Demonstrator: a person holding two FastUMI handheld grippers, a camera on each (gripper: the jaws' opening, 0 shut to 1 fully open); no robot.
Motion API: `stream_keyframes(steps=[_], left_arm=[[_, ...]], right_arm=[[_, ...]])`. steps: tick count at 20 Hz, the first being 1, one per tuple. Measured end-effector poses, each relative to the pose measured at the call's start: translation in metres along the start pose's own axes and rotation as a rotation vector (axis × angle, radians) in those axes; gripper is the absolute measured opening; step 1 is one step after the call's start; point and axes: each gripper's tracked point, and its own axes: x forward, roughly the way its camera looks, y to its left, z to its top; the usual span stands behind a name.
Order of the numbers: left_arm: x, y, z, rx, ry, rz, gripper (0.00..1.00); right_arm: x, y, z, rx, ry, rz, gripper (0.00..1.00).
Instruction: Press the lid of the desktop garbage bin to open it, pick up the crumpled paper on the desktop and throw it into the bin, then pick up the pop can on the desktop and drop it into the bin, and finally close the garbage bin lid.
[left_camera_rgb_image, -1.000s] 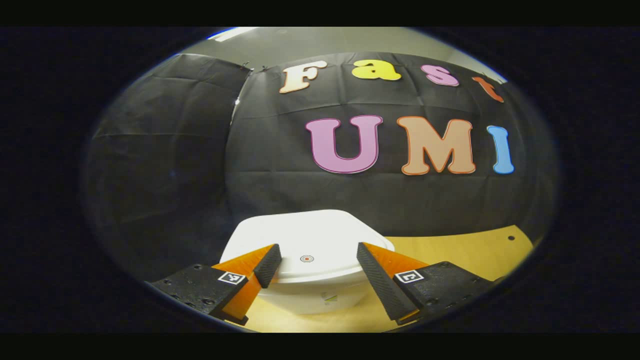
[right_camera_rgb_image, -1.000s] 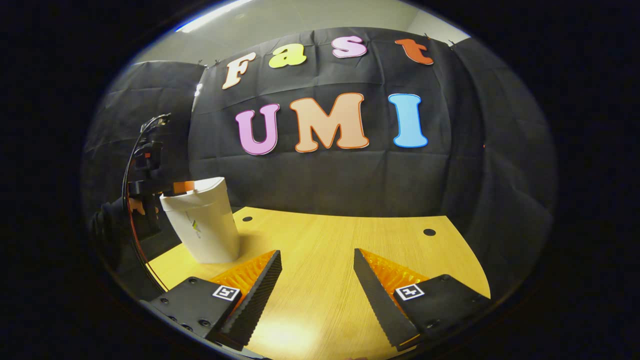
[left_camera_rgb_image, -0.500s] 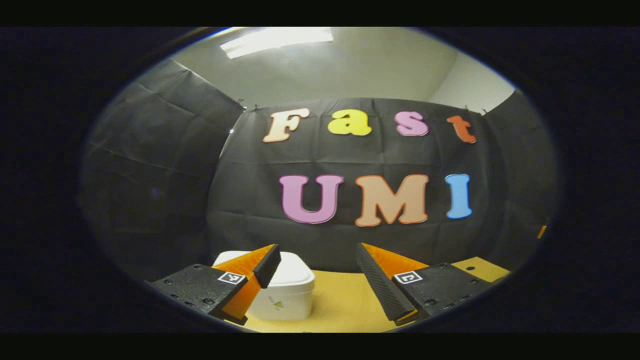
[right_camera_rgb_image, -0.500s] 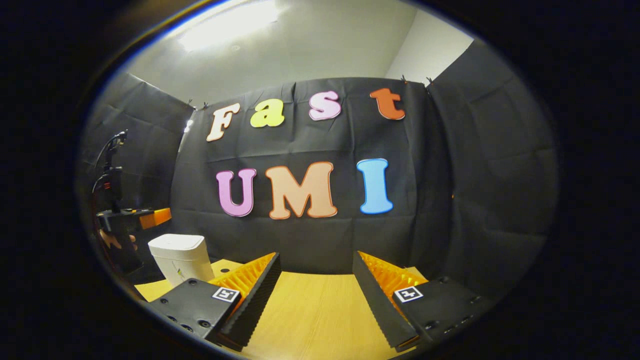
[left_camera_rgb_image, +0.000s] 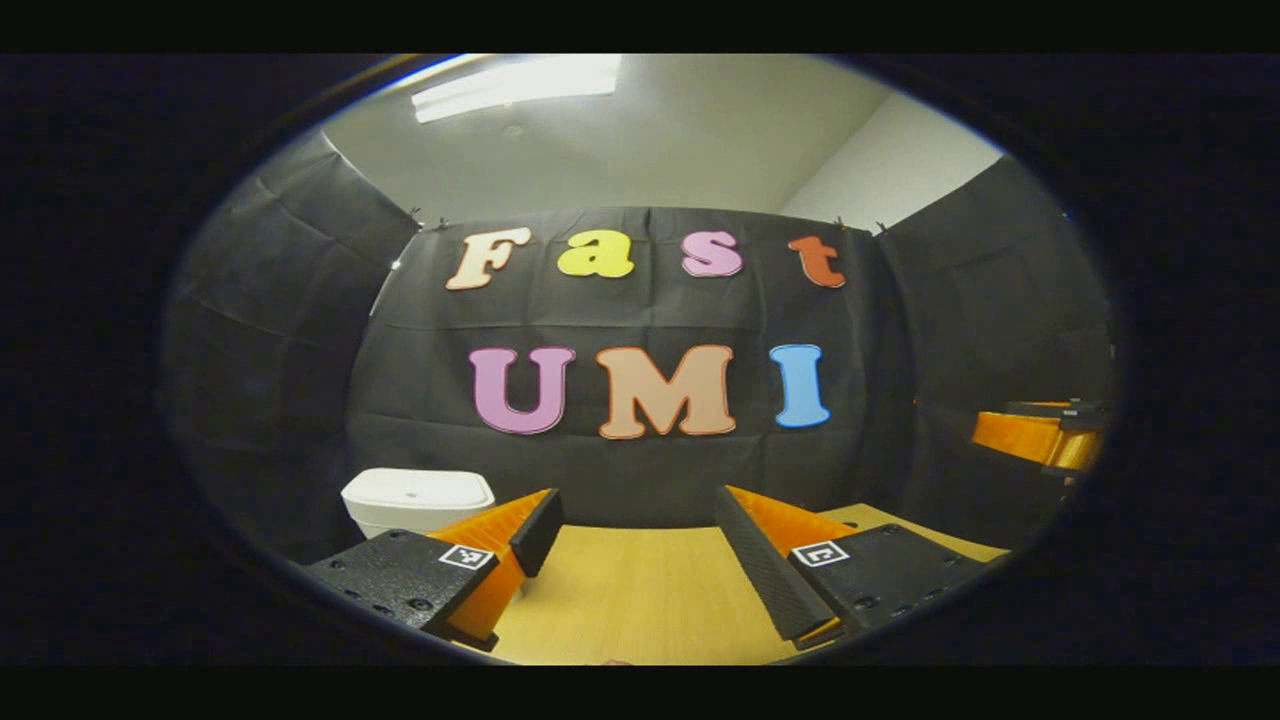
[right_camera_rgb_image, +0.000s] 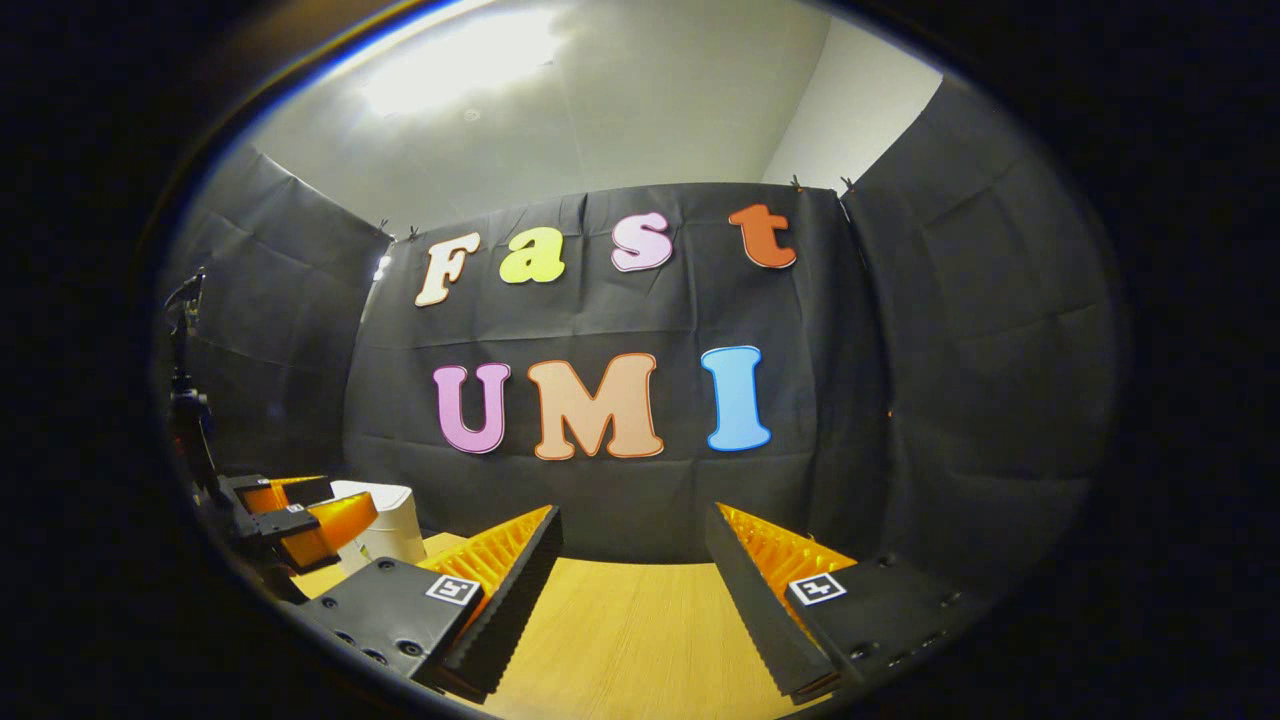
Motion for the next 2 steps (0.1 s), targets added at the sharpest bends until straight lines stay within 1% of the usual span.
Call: stream_keyframes(steps=[2], left_arm=[[-0.0003, -0.0115, -0.0003, -0.011, 0.006, -0.039, 0.92]], right_arm=[[-0.0062, 0.0046, 0.0035, 0.0, -0.009, -0.012, 0.96]])
